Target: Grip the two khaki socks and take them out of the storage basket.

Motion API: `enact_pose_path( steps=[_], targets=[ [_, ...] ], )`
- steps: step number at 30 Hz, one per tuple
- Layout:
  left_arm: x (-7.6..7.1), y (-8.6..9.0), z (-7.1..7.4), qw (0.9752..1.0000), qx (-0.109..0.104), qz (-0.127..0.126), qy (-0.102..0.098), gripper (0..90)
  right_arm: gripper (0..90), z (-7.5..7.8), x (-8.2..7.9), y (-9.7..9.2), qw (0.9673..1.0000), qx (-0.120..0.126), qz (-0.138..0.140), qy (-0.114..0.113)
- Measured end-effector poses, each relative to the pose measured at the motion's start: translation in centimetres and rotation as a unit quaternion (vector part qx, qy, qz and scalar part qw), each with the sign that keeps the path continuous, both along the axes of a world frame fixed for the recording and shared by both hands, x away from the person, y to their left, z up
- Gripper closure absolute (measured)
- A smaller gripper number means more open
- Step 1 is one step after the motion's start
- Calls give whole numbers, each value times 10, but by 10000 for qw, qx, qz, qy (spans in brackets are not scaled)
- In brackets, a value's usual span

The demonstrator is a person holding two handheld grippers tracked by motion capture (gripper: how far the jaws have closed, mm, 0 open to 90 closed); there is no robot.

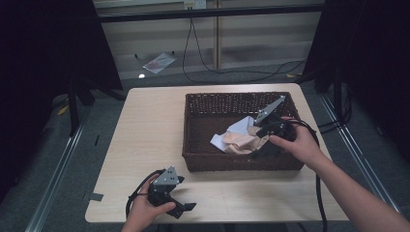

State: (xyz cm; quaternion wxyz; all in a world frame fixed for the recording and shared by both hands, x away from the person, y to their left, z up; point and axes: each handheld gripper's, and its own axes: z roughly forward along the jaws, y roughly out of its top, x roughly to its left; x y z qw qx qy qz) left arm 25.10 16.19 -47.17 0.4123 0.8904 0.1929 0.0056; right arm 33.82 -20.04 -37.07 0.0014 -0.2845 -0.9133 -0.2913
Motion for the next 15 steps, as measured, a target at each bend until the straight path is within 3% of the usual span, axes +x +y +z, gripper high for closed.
enact_pose_path(
  steps=[5, 11, 15],
  targets=[
    [1, 1, 1, 10000, 62, -25, 8, 31, 33, -3, 11, 2, 9999, -112, -60, 43],
    [1, 2, 1, 10000, 50, 23, 0, 32, 32, -13, 31, 7, 9986, -360, -328, 223],
    [1, 2, 2, 10000, 60, 12, -15, 31, 48, -22, 39, 9, 9975, -560, -386, 191]
  ],
)
